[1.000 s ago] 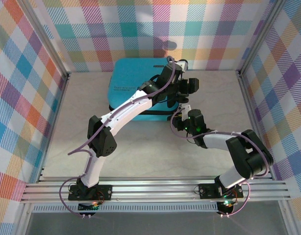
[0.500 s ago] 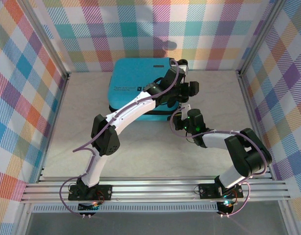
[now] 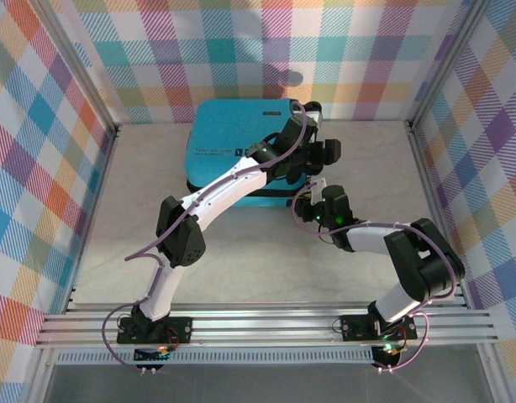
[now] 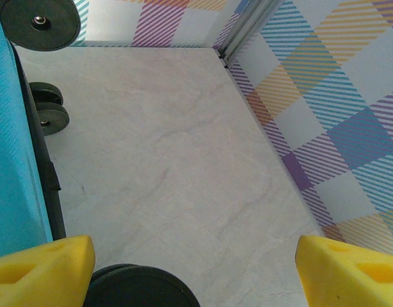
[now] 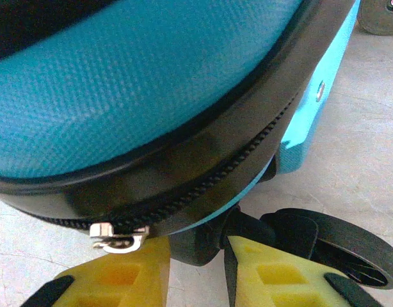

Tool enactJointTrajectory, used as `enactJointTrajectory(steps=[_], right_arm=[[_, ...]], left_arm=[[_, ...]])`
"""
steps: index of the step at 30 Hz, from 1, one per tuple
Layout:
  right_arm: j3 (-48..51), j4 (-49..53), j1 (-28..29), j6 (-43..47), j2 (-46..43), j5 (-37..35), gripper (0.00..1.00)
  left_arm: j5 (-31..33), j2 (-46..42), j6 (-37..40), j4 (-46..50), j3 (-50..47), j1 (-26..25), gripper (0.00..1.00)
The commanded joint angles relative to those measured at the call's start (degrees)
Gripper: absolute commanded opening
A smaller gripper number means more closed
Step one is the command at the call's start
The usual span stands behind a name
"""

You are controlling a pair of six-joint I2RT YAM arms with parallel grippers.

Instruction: Pack the luggage

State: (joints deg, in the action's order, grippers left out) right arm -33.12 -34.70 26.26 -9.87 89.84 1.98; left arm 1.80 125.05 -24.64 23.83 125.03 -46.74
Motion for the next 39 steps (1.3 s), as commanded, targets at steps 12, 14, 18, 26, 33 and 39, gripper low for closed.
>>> enactJointTrajectory(steps=[12,14,18,26,33,39], right_arm=[[-2.0,-7.5,0.1,-3.9,2.0,3.7,0.34],[-2.3,-7.5,0.1,-4.4,2.2,5.0,0.34],[0.0,-7.5,0.6,-3.9,-0.1,5.5,0.41],[-0.9,-6.0,0.6,-4.0,-0.1,5.8,0.43],[5.3,-5.8,1.3,-5.6,-3.8,3.5,0.46],[7.4,-3.9,1.3,-5.6,-6.1,-1.1,0.42]], left_arm=[[0.1,-0.1,-1.4,1.4,-0.9,0.9,0.82],[0.4,-0.1,-1.2,1.7,-0.9,0.9,0.82],[0.6,-0.2,-0.8,2.1,-0.9,1.0,0.82],[-0.1,0.1,-1.0,1.8,-0.7,1.1,0.82],[0.1,0.2,-0.8,2.2,-0.5,1.1,0.82],[-0.2,0.2,-0.9,2.2,-0.4,1.0,0.82]])
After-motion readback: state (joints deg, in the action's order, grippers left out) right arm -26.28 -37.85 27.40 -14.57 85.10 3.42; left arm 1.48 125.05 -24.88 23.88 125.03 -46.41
